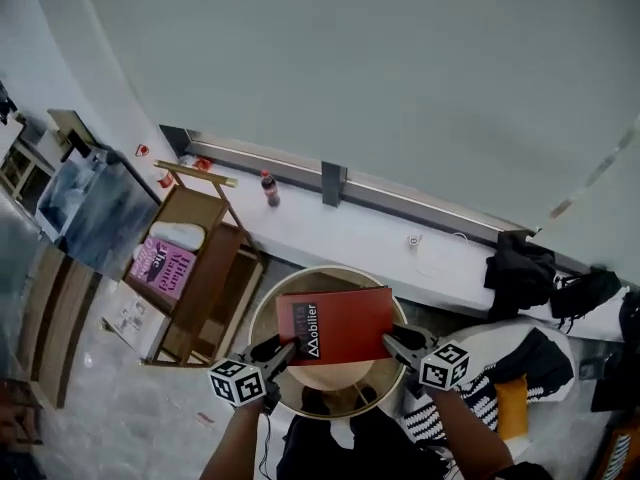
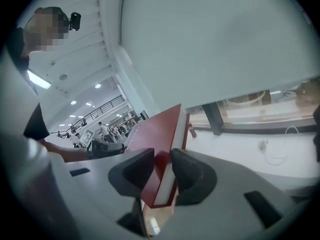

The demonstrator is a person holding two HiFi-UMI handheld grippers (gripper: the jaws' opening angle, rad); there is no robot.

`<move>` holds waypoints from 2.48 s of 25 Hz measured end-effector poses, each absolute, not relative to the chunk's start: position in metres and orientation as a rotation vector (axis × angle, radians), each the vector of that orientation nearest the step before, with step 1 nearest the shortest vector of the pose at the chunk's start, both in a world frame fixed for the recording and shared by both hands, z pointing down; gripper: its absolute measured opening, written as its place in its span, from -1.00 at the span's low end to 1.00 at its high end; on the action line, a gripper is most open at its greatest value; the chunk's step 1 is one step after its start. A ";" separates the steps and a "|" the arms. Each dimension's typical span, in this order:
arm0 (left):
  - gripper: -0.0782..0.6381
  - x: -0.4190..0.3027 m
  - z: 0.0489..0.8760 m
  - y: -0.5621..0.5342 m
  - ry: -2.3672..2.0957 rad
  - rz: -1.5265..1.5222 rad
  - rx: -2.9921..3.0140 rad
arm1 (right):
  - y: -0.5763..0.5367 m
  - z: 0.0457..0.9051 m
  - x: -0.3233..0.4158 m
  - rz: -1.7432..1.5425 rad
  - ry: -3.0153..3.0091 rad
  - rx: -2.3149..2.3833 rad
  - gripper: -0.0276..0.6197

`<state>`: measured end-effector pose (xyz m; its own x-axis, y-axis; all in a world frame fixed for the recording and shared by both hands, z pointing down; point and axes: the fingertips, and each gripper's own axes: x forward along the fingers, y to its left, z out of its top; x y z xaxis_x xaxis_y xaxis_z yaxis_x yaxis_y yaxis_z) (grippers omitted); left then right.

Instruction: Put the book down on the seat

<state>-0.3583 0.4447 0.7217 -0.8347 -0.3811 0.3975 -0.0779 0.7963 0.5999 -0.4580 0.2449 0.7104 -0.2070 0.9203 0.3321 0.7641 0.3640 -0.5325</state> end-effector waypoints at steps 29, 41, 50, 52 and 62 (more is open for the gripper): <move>-0.33 -0.386 0.342 0.481 -3.212 -0.232 0.534 | 0.274 0.340 -0.480 0.243 -2.716 -1.935 -0.55; -0.33 -0.398 0.343 0.489 -3.187 -0.235 0.721 | 0.271 0.334 -0.467 0.230 -2.838 -1.822 -0.55; -0.34 -0.435 0.353 0.431 -3.073 -0.256 1.064 | 0.204 0.341 -0.456 0.167 -3.034 -1.493 -0.56; -0.34 -0.444 0.355 0.420 -3.041 -0.263 1.140 | 0.191 0.343 -0.454 0.159 -3.073 -1.421 -0.56; -0.34 -0.443 0.339 0.253 -2.848 -0.237 1.539 | 0.028 0.333 -0.393 0.146 -3.280 -1.024 -0.56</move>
